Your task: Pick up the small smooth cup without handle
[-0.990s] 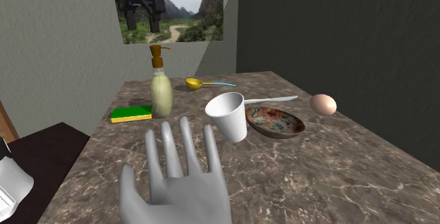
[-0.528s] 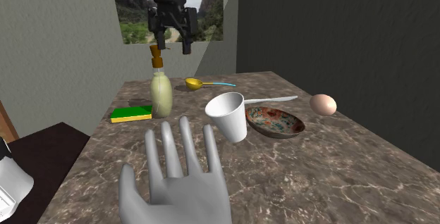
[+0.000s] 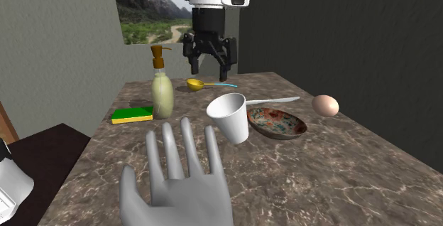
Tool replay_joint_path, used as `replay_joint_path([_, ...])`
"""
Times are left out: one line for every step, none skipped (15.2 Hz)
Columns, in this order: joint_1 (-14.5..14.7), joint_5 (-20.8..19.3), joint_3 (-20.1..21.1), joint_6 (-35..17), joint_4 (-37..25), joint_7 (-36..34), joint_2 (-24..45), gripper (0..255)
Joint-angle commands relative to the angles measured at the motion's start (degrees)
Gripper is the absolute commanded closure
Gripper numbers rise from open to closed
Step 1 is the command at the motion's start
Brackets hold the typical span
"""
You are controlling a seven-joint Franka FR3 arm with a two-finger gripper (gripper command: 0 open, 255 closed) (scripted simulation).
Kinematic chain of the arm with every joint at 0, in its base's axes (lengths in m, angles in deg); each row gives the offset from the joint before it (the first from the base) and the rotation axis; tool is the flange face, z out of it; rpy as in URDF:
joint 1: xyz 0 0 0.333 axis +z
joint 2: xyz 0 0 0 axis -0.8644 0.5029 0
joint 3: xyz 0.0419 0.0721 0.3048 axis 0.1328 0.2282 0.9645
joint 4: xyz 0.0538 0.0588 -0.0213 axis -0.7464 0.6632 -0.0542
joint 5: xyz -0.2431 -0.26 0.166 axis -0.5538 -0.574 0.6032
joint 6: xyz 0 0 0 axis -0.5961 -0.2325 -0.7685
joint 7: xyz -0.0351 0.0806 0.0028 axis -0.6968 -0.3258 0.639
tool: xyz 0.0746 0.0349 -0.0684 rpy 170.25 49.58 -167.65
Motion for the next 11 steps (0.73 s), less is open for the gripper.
replay_joint_path([-0.86, 3.11, -1.03, -1.05, -2.98, 3.53, 4.92, 0])
replay_joint_path([-1.52, 4.75, -1.27, -1.48, -4.50, 5.23, 7.40, 0])
replay_joint_path([-2.29, 6.40, -1.38, -1.82, -6.10, 6.88, 9.89, 0])
replay_joint_path([-3.15, 8.03, -1.40, -2.06, -7.78, 8.48, 12.37, 0])
replay_joint_path([-4.11, 9.63, -1.29, -2.22, -9.54, 10.00, 14.83, 0])
replay_joint_path([-5.20, 11.14, -1.05, -2.29, -11.39, 11.42, 17.27, 0])
replay_joint_path([-6.37, 12.56, -0.71, -2.28, -13.31, 12.72, 19.67, 0])
replay_joint_path([-6.56, 12.60, -0.57, -2.29, -13.44, 12.77, 19.80, 0])
replay_joint_path([-6.70, 12.91, -0.39, -2.91, -13.18, 12.96, 20.23, 0])
replay_joint_path([-6.83, 13.24, -0.22, -3.53, -12.93, 13.17, 20.68, 0])
replay_joint_path([-6.96, 13.57, -0.06, -4.15, -12.69, 13.38, 21.13, 0])
